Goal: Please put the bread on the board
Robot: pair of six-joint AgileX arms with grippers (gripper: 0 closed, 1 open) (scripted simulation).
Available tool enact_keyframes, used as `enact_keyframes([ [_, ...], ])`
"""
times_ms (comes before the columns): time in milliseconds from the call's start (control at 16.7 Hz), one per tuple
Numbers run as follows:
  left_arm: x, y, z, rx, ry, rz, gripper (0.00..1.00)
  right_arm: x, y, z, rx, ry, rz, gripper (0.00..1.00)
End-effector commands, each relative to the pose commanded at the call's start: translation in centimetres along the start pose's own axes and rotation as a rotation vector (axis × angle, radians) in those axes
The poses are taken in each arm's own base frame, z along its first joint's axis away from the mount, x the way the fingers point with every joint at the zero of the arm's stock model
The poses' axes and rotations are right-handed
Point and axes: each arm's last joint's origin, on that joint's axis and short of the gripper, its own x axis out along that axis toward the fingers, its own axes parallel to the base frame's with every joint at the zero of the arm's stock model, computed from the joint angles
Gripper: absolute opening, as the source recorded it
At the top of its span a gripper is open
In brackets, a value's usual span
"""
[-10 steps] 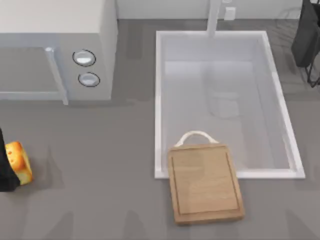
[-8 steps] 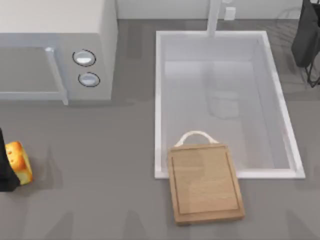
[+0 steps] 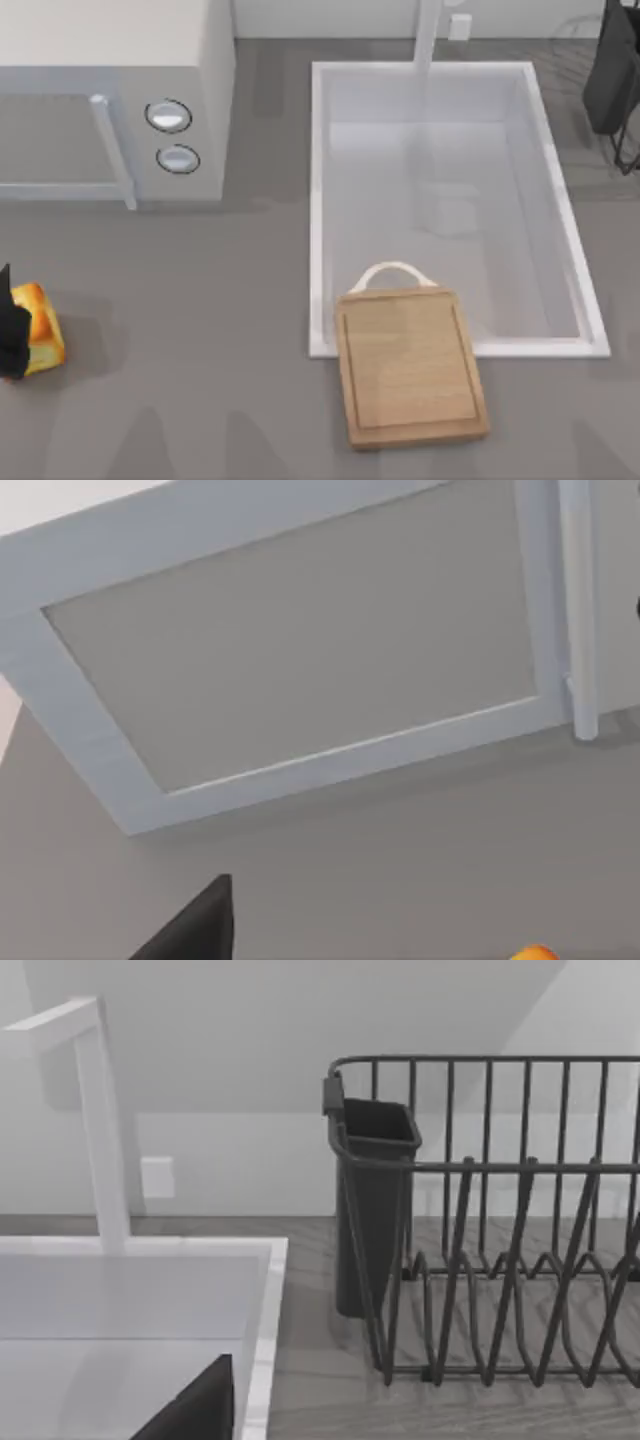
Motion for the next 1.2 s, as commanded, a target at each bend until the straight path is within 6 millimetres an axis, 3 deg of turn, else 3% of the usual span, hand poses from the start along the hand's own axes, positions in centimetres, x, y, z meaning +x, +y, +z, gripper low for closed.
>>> enact_keyframes([
  [300, 4.6, 1.0, 2.9, 0.315, 0.445, -0.223, 1.0, 0.0, 0.0, 0.0, 0.0, 0.0, 0.0, 1.0],
  [600, 11.0, 1.3, 3.7, 0.576, 0.784, -0.554, 1.0, 0.0, 0.0, 0.0, 0.0, 0.0, 0.0, 1.0],
  [900, 15.7, 1.5, 3.9, 0.729, 0.91, -0.793, 1.0, 0.0, 0.0, 0.0, 0.0, 0.0, 0.0, 1.0],
  [1200, 17.0, 1.5, 3.8, 0.763, 0.932, -0.853, 1.0, 0.0, 0.0, 0.0, 0.0, 0.0, 0.0, 1.0],
])
